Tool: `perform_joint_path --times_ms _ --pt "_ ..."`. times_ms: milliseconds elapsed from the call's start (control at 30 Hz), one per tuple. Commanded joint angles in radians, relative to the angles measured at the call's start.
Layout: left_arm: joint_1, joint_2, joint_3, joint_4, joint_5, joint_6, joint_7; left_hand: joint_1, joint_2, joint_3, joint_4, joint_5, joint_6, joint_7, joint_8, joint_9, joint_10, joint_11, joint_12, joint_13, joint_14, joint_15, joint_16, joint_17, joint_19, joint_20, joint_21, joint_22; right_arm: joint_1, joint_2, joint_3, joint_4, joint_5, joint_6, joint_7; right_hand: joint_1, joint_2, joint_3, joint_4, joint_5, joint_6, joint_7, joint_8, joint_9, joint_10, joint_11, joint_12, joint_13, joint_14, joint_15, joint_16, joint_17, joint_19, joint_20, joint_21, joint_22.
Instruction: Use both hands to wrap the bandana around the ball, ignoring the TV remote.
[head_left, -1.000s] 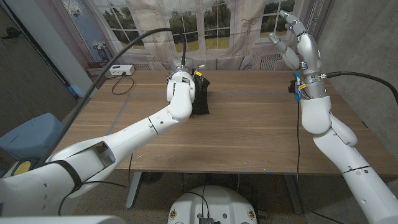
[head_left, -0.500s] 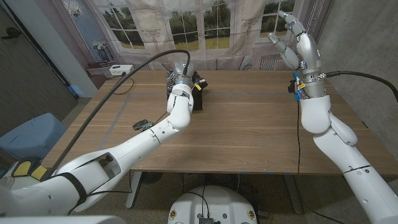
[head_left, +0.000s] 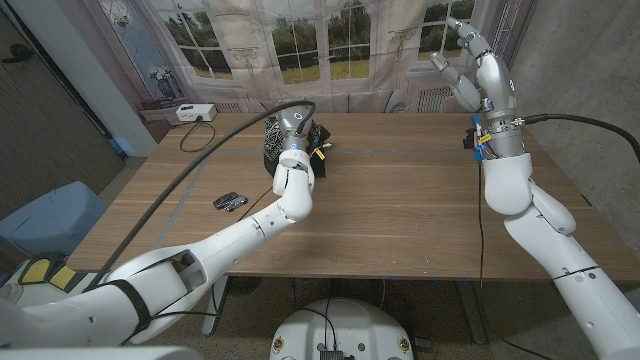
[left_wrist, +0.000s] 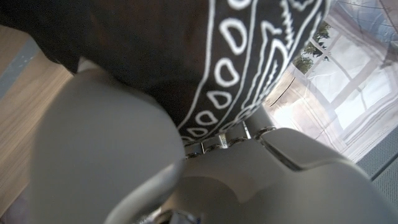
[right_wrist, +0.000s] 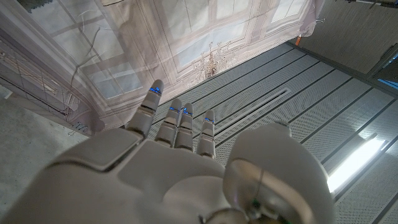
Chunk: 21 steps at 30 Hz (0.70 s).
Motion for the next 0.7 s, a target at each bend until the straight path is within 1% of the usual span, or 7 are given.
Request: perform_joint_path --times_ms 33,133,267,333,500,600,700 --pt "-0.026 -0.036 0.018 0.070 0.102 0.058 -0.200 0.087 0.254 0.105 0.088 -0.013 -0.107 -0.069 -0.076 -0.012 -0.061 -0.019 -0.097 -0.064 0.062 -0.262 -0.132 -0.116 0.002 -0.090 0.077 -0.018 -0.003 -0.005 -0.004 -0.014 -0.014 -0.006 -0.002 -0.004 0.000 -0.001 -0.003 0.004 0.005 0.000 -0.004 0.002 0.009 0.000 -0.002 0.000 0.009 -0.001 0.006 0.001 0.008 -0.003 -0.004 0.004" --pt "-0.042 -0.036 0.018 0.065 0.132 0.034 -0.325 -0.041 0.202 0.078 0.113 -0.024 -0.197 -0.127 -0.149 -0.036 -0.122 -0.027 -0.191 -0.119 -0.065 -0.240 -0.211 -0.218 -0.032 -0.034 0.037 -0.022 -0.006 -0.002 -0.005 -0.021 -0.022 -0.012 -0.005 -0.003 0.000 -0.001 -0.003 0.004 0.006 0.000 -0.004 0.002 0.010 -0.001 -0.002 0.000 0.008 -0.001 0.006 0.001 0.008 -0.003 -0.004 0.004" --pt "-0.050 -0.032 0.008 0.045 0.131 -0.013 -0.432 -0.173 0.160 0.034 0.146 -0.029 -0.348 -0.169 -0.257 -0.061 -0.241 -0.013 -0.298 -0.176 -0.246 -0.182 -0.223 -0.296 -0.131 0.021 -0.054 -0.025 -0.011 -0.001 -0.005 -0.028 -0.031 -0.013 -0.009 -0.003 0.000 -0.001 -0.003 0.005 0.006 0.000 -0.005 0.002 0.009 -0.002 -0.003 0.000 0.009 -0.001 0.006 0.000 0.009 -0.003 -0.005 0.004" --pt "-0.055 -0.033 0.007 0.043 0.140 -0.029 -0.478 -0.205 0.157 0.024 0.157 -0.027 -0.375 -0.180 -0.279 -0.065 -0.266 -0.010 -0.321 -0.188 -0.288 -0.168 -0.222 -0.313 -0.163 0.038 -0.083 -0.025 -0.012 -0.002 -0.005 -0.030 -0.032 -0.011 -0.009 -0.003 -0.001 -0.001 -0.004 0.005 0.006 0.000 -0.005 0.002 0.010 -0.002 -0.003 0.000 0.010 -0.002 0.006 -0.001 0.010 -0.002 -0.005 0.004" --pt "-0.068 -0.028 0.006 0.030 0.164 -0.077 -0.584 -0.357 0.154 -0.035 0.206 -0.013 -0.553 -0.214 -0.399 -0.078 -0.426 0.004 -0.430 -0.250 -0.515 -0.101 -0.225 -0.402 -0.372 0.125 -0.260 -0.025 -0.015 0.003 -0.007 -0.038 -0.042 -0.013 -0.015 -0.005 -0.001 -0.002 -0.003 0.005 0.006 -0.001 -0.005 0.002 0.011 -0.003 -0.003 0.000 0.013 -0.002 0.007 -0.001 0.011 -0.002 -0.005 0.004" --pt "-0.074 -0.021 0.009 0.020 0.189 -0.109 -0.635 -0.421 0.165 -0.056 0.227 -0.005 -0.646 -0.228 -0.420 -0.081 -0.519 -0.017 -0.450 -0.279 -0.642 -0.070 -0.227 -0.431 -0.515 0.209 -0.369 -0.024 -0.014 0.001 -0.009 -0.040 -0.046 -0.010 -0.014 -0.004 -0.001 -0.002 -0.003 0.005 0.007 -0.001 -0.006 0.002 0.013 -0.002 -0.003 0.000 0.016 -0.006 0.008 -0.002 0.012 -0.003 -0.006 0.004" --pt "-0.067 -0.015 0.000 0.001 0.197 -0.129 -0.645 -0.493 0.180 -0.077 0.251 -0.001 -0.757 -0.234 -0.424 -0.085 -0.630 -0.011 -0.454 -0.314 -0.755 -0.038 -0.226 -0.440 -0.643 0.246 -0.482 -0.021 -0.013 0.007 -0.013 -0.044 -0.051 -0.020 -0.014 -0.005 -0.001 -0.002 -0.003 0.006 0.007 0.000 -0.006 0.002 0.015 -0.002 -0.002 0.000 0.016 -0.008 0.008 -0.002 0.013 -0.003 -0.006 0.004"
